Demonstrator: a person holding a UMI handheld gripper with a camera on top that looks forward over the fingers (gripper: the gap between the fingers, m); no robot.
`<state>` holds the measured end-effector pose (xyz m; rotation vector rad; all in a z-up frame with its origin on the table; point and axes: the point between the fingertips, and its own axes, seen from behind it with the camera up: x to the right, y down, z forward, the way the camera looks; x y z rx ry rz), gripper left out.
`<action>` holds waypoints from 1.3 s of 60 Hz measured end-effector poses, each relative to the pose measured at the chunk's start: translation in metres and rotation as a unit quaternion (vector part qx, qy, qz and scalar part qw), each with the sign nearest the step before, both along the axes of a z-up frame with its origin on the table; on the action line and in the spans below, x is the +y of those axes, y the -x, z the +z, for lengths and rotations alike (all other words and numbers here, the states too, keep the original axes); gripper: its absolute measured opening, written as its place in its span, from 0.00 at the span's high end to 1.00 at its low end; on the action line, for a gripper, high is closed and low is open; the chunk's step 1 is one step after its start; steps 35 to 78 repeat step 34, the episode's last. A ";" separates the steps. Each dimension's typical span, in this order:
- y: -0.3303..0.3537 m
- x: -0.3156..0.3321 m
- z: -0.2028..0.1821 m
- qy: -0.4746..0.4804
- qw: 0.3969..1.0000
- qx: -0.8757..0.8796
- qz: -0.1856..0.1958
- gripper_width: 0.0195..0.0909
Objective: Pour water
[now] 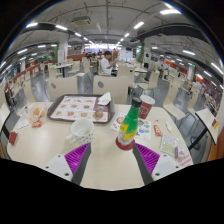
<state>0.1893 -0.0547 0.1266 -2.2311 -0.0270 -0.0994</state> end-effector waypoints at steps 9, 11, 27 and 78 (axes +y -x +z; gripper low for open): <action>0.074 -0.052 0.046 0.002 1.000 0.017 -0.008 0.07; 0.090 -0.062 0.056 0.001 1.000 0.025 -0.011 0.07; 0.200 -0.099 0.107 -0.014 0.999 0.032 0.002 0.08; 0.230 -0.107 0.105 -0.007 0.999 0.043 0.009 0.08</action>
